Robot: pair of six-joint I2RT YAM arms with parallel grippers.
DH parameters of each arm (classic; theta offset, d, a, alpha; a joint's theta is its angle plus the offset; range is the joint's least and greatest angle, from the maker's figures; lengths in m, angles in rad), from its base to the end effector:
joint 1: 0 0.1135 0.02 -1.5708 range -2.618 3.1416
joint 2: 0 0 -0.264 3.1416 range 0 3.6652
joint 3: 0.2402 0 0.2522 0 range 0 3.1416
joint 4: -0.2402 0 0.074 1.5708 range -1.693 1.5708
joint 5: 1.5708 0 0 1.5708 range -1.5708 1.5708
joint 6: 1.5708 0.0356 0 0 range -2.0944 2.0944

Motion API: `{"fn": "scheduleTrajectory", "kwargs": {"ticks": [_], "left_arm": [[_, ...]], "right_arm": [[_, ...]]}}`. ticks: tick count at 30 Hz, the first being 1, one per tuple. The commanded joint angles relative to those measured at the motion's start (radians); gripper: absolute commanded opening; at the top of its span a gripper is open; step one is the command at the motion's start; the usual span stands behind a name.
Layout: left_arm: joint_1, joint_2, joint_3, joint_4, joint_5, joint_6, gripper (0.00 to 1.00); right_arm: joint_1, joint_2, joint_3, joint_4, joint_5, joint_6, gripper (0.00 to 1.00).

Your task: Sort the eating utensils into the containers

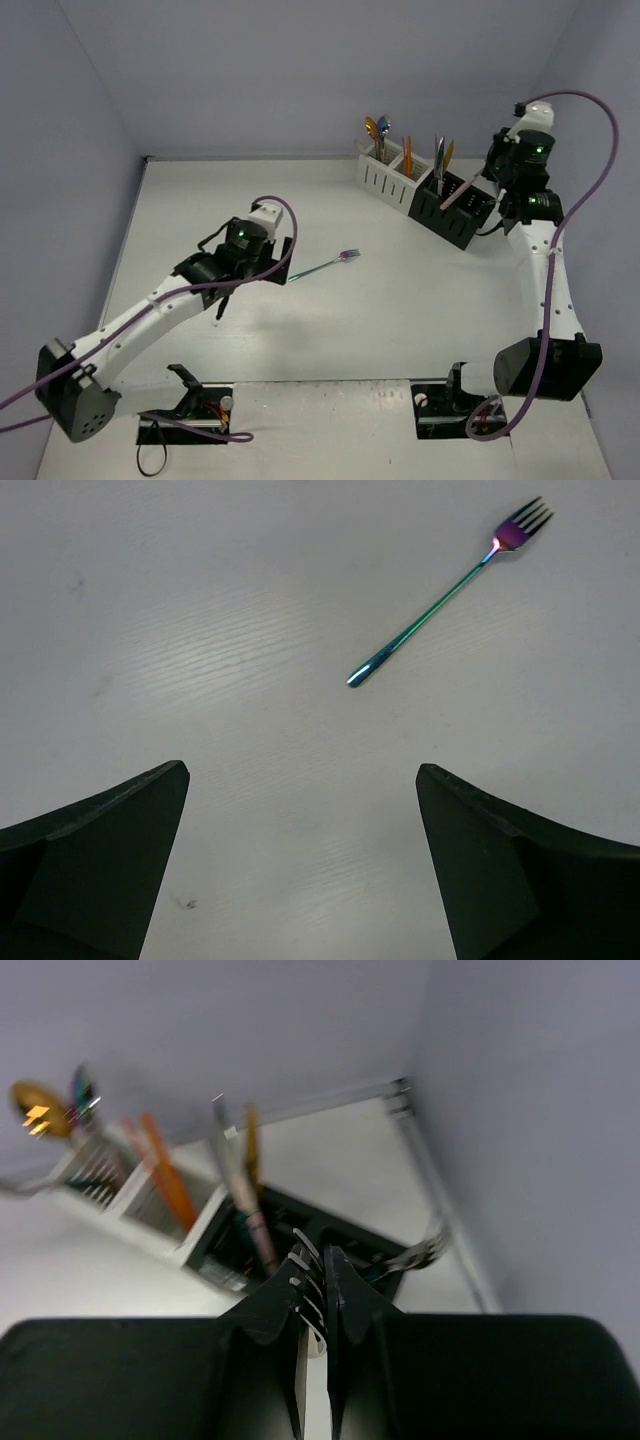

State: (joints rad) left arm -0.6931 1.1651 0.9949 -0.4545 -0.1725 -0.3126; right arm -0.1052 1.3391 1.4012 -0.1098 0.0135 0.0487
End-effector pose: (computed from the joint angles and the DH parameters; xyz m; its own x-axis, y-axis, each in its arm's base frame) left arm 0.2007 -0.1588 0.3099 -0.5887 0.0952 -0.8027 0.3587 0.9207 -0.1539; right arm 0.3079 -0.0330 0.4403 -0.0416 0.0533 -0.9977 0.1206 0.9915 0.0480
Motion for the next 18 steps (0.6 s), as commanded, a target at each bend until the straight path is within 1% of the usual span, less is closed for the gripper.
{"fn": "scheduleTrajectory", "kwargs": {"ticks": [1, 5, 10, 15, 18], "left_arm": [[0.057, -0.144, -0.029, -0.05, -0.034, 0.033, 0.97], [0.077, -0.197, -0.089, -0.043, -0.028, 0.041, 0.97], [0.078, -0.175, -0.101, -0.022, 0.0, 0.048, 0.97], [0.079, -0.14, -0.1, -0.008, 0.024, 0.072, 0.97], [0.078, -0.136, -0.1, 0.0, 0.037, 0.081, 0.97]], "right_arm": [[-0.079, 0.059, 0.087, 0.097, 0.127, -0.059, 0.0], [-0.127, 0.121, 0.11, 0.178, 0.171, -0.051, 0.0], [-0.14, 0.205, 0.127, 0.242, 0.198, -0.049, 0.0], [-0.139, 0.292, 0.124, 0.282, 0.179, 0.0, 0.0], [-0.134, 0.33, 0.115, 0.292, 0.129, 0.017, 0.0]]}}
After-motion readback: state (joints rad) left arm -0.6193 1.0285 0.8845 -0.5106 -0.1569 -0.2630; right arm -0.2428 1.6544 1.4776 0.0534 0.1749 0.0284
